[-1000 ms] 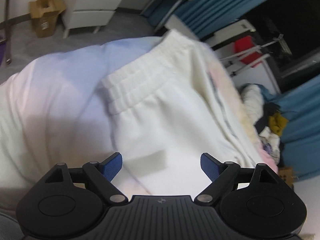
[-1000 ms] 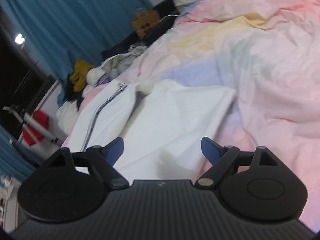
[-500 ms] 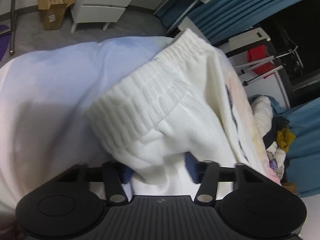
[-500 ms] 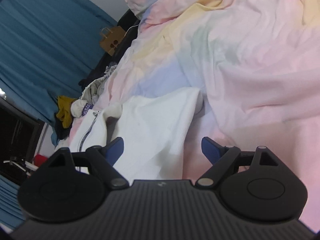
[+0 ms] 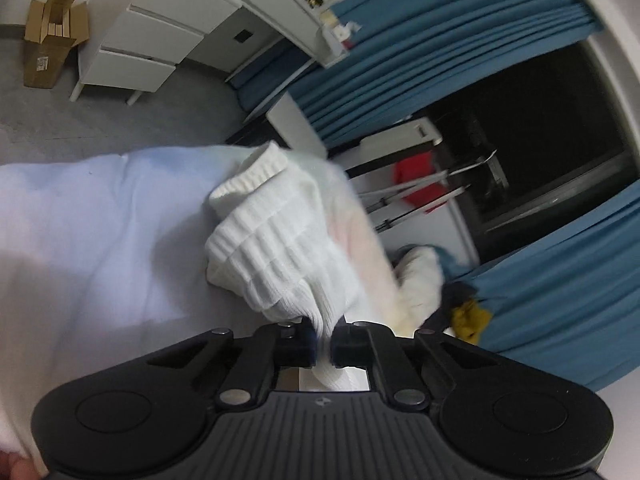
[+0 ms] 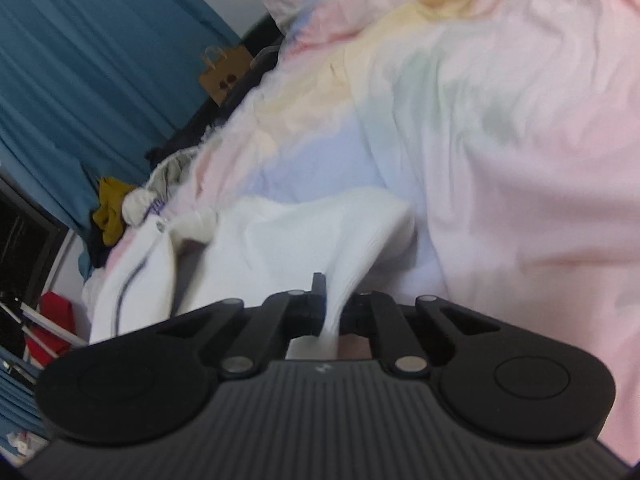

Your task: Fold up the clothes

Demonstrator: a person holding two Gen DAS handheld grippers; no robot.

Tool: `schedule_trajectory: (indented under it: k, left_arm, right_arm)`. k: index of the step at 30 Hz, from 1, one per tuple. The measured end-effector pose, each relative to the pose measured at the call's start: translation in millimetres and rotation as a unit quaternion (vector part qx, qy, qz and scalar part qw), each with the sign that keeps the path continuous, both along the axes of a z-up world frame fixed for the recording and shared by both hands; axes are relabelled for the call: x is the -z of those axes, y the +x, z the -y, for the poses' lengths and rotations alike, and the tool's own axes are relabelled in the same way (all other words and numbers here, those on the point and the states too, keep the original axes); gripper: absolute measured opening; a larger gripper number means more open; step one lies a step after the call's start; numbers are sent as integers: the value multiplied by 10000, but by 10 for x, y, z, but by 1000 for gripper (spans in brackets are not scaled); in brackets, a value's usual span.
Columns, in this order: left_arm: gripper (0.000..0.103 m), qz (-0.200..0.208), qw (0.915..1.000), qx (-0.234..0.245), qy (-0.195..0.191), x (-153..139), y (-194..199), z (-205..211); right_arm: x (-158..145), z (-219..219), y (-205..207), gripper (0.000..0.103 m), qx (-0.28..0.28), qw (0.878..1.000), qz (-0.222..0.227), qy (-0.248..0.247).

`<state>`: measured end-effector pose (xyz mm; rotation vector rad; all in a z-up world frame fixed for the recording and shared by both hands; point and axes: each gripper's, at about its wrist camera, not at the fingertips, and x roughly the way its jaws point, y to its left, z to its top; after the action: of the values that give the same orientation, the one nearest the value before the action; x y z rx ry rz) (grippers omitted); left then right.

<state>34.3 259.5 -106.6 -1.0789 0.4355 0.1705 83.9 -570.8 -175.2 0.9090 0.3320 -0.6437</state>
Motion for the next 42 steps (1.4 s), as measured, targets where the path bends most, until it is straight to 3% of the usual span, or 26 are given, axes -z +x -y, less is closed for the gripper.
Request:
schedule_trajectory:
  k: [4,6,10,14,16,20,22,27,31,37,42]
  left_arm:
    - [5,268,9992,-22,-283,-72,-260,-89]
    - [5,364,9989,-103,-273,-131,-354,-145]
    - [5,422,9991,-85,-58,-321,-307,-166]
    - [5,281,9987,134,398,-575,82,-146]
    - [5,234,9981,122,563,-662,392,-160]
    - [5,140,9976,53,673,-708,1150,-182]
    - [5,89,9981,23,616,-671,1555,-194]
    - [5,-270,9984,-160,479,-347,2592,-284]
    - [6,-640,9949,-186,761,-103,3223,-297]
    - [7,-905,9908,-28,1010,264,3666,-360]
    - [18,-643,9927,314,967,281,3541,-368]
  right_arm:
    - [-454,-182,-207,5,-32,9952,468,-854]
    - [-599,-205,-350,5,-5,9936,722,-866]
    - [-871,-219,-354,5,-60,9908,821,-1077]
    - [-1142,-134,81,5,-106,9914,822,-1009]
    - [-1254,-165,438,5,-200,9897,723,-1219]
    - [-1420,-319,1372,5,-477,9753,212,-2148]
    - [-1410,-388,1908,5,-626,9666,12,-2485]
    - [-1062,-428,3038,5,-798,9643,-483,-2478]
    - [-732,-534,3673,5,-1020,9535,-814,-2717]
    - [-581,-716,4100,6,-1759,9212,-838,-3368]
    - [-785,-627,3864,23,-1892,9363,-460,-2923]
